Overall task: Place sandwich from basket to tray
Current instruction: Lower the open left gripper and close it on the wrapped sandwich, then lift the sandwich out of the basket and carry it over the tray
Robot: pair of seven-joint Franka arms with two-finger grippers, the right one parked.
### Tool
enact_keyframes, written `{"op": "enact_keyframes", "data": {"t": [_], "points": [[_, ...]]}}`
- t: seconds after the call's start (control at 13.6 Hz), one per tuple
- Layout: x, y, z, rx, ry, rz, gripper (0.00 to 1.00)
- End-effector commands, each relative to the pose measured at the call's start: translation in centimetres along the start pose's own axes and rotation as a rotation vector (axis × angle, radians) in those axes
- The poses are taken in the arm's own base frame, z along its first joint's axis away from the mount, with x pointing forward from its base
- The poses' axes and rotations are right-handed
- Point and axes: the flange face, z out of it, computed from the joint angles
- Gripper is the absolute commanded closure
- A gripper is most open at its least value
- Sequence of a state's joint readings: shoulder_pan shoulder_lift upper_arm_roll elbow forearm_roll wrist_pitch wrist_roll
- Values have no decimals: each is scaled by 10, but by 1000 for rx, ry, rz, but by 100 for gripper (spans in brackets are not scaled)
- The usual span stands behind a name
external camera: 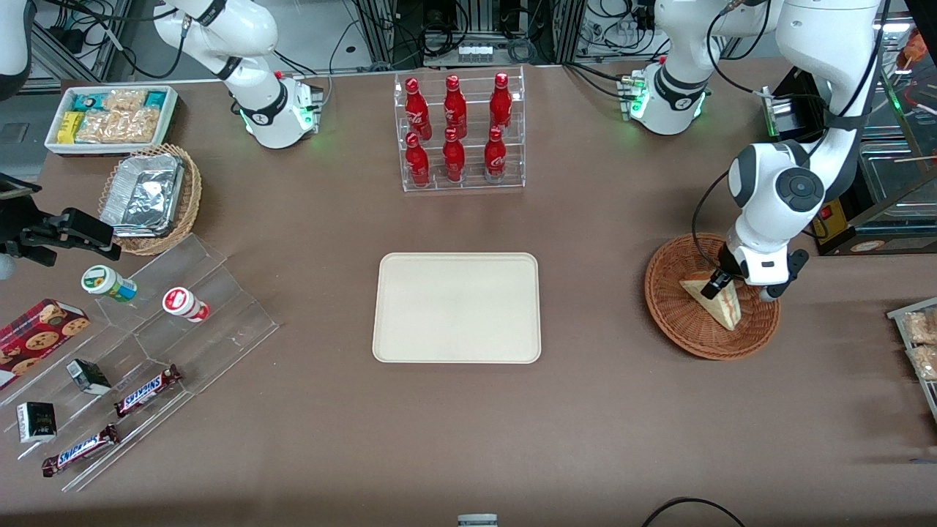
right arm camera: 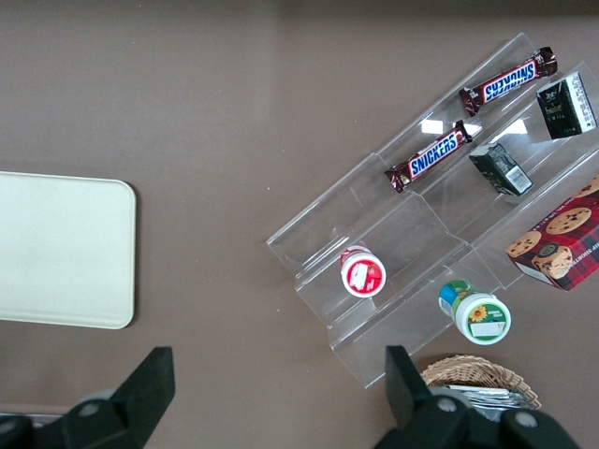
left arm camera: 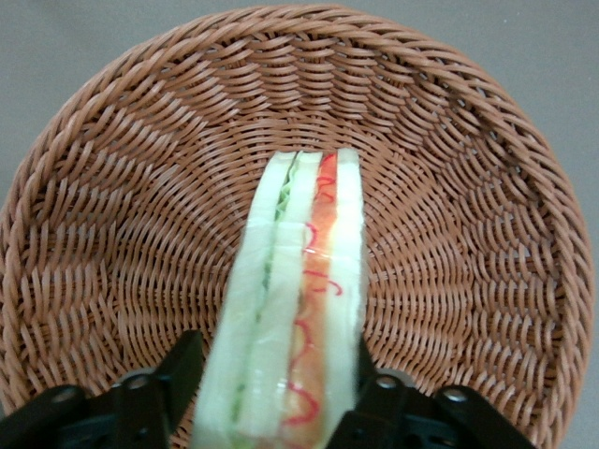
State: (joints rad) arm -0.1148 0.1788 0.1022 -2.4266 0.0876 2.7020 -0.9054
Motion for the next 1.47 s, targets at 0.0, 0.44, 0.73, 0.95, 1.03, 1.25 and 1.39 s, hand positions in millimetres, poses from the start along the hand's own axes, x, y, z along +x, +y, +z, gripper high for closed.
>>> {"op": "enact_keyframes", "data": {"t": [0.0, 0.44, 0.73, 0.95, 1.03, 1.25, 1.39], "points": [[0, 13, -18, -33, 21, -26, 93], [-19, 92, -143, 106, -63, 110, 94], [-75, 160, -231, 89, -45, 260, 93], [-152, 198, -255, 48, -25, 407, 93], [-180, 209, -259, 37, -18, 462, 93], [-250, 246, -246, 34, -8, 590, 92], [-294, 272, -219, 43, 19, 672, 92]]}}
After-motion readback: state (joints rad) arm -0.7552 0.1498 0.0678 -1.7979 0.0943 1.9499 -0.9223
